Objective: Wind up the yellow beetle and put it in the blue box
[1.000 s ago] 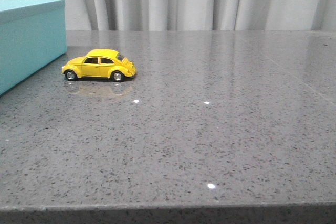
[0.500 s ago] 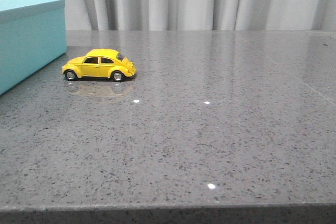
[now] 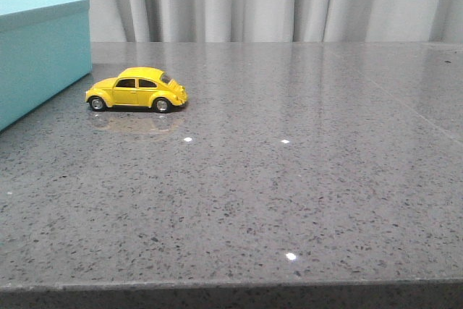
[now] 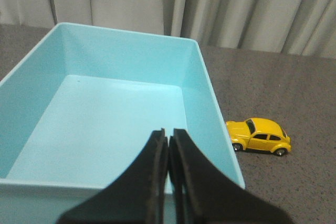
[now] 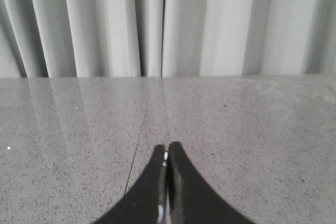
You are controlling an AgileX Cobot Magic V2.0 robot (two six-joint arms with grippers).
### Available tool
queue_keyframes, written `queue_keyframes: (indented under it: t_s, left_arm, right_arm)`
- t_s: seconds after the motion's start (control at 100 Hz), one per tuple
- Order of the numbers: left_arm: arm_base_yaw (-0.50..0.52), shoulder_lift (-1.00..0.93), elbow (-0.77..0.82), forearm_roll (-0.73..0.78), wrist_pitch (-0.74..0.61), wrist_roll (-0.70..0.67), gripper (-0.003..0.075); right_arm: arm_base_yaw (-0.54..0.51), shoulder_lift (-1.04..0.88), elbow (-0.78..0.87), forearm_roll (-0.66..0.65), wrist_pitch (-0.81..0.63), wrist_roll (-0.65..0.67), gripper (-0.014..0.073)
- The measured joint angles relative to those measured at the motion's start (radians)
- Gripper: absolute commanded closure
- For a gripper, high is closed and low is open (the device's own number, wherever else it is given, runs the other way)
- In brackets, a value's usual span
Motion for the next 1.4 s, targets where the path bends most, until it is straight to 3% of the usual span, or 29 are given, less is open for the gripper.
queue_keyframes:
  t_s: [0.37,0.73,0.87,1.0,1.07,1.16,1.4]
  left_arm:
    - [0.0,0.35,-0.416,0.0,0.22,0.0,0.0734]
    - [0.0,0.398,-0.455,0.0,0.289,0.054,0.0716]
    - [0.0,0.398,-0.455,0.0,0.349,0.074,0.0587]
    - [0.0,0.398,-0.455,0.0,0.418,0.09,0.0321]
    - [0.0,0.398,-0.455,0.0,0.435,0.094,0.0183]
    - [0.0,0.398,-0.455,0.0,0.443,0.098,0.0094]
    - [0.0,0.398,-0.455,0.0,0.445,0.099,0.0092]
  right_arm:
    - [0.0,0.309,-0.392,0.004,0.285,0.002,0.0708]
    - [0.0,0.353,-0.421,0.013,0.32,0.002,0.0679]
    - [0.0,0.353,-0.421,0.016,0.37,0.002,0.047]
    - [0.0,0.353,-0.421,0.016,0.431,0.004,0.0185]
    - [0.0,0.353,-0.421,0.018,0.439,0.004,0.0087]
    - [0.0,0.353,-0.421,0.018,0.439,0.004,0.0043]
    - [0.0,0.353,-0.421,0.018,0.391,0.004,0.0043]
